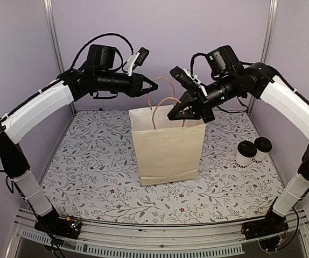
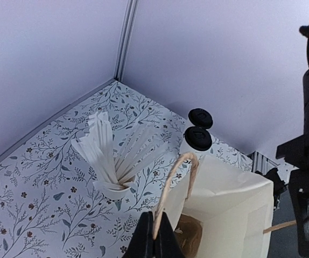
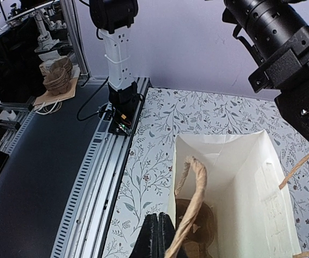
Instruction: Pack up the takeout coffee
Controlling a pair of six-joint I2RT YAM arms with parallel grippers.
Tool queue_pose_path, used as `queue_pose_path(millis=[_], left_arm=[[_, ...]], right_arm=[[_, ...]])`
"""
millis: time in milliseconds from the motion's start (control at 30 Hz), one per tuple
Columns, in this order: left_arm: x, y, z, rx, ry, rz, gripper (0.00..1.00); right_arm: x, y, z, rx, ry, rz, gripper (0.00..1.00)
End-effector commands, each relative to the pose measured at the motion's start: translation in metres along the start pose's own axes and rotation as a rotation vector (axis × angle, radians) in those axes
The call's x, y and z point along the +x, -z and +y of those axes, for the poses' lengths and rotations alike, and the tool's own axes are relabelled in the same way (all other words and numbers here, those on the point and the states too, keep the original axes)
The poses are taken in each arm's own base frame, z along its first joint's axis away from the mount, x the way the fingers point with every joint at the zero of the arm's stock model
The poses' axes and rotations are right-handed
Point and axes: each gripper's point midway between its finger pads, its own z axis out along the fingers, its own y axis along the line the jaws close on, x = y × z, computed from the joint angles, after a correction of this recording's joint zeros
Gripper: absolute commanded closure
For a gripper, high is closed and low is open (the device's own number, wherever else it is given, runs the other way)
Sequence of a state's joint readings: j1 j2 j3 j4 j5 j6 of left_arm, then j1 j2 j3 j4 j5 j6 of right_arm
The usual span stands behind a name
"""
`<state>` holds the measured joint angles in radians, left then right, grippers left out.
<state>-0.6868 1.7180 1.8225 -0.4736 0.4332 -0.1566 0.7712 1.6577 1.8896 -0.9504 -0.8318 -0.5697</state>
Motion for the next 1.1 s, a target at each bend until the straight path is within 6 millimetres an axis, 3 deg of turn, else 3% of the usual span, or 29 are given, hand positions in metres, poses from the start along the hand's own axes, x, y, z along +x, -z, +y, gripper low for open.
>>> queue_pose_path(millis=[0, 267, 433, 467, 500, 567, 633, 667, 733, 800, 933, 1067], left_arm=[[-0.039, 0.042, -0.035, 0.059, 0.0, -0.099, 1.0], [-0.029, 0.047, -0.04, 0.046, 0.012, -0.08, 1.0], [-0.009, 0.037, -0.03, 0.023, 0.023, -0.038, 0.99], [-0.004, 0.035, -0.026, 0.008, 0.029, -0.028, 0.89], [0.001, 0.032, -0.019, -0.016, 0.038, -0.017, 0.76], [0.009, 0.029, -0.005, -0.075, 0.053, 0.0, 0.49], [0.008, 0.032, 0.002, -0.119, 0.037, 0.003, 0.09], [0.001, 0.036, -0.001, -0.122, 0.022, -0.011, 0.01], [-0.011, 0.048, -0.008, -0.119, -0.011, -0.044, 0.0], [-0.02, 0.062, -0.012, -0.127, -0.047, -0.08, 0.0], [-0.016, 0.085, -0.002, -0.228, -0.149, -0.155, 0.0], [0.003, 0.102, 0.038, -0.394, -0.208, -0.229, 0.0]], right_arm=[[-0.039, 0.023, 0.042, -0.096, 0.1, -0.094, 1.0], [-0.043, 0.021, 0.047, -0.104, 0.12, -0.092, 1.0], [-0.025, 0.011, 0.035, -0.071, 0.091, -0.042, 0.98], [-0.02, 0.007, 0.031, -0.063, 0.081, -0.026, 0.94], [-0.015, 0.004, 0.027, -0.055, 0.073, -0.012, 0.84], [-0.009, 0.0, 0.021, -0.039, 0.06, 0.011, 0.53], [-0.005, 0.002, 0.015, -0.01, 0.059, 0.037, 0.28], [-0.004, 0.007, 0.013, 0.006, 0.062, 0.048, 0.19], [-0.005, 0.029, 0.01, 0.054, 0.083, 0.039, 0.02], [-0.01, 0.065, 0.007, 0.145, 0.109, -0.003, 0.01], [0.008, 0.149, -0.013, 0.379, 0.069, -0.056, 0.01], [0.069, 0.194, -0.025, 0.624, -0.022, 0.067, 0.01]])
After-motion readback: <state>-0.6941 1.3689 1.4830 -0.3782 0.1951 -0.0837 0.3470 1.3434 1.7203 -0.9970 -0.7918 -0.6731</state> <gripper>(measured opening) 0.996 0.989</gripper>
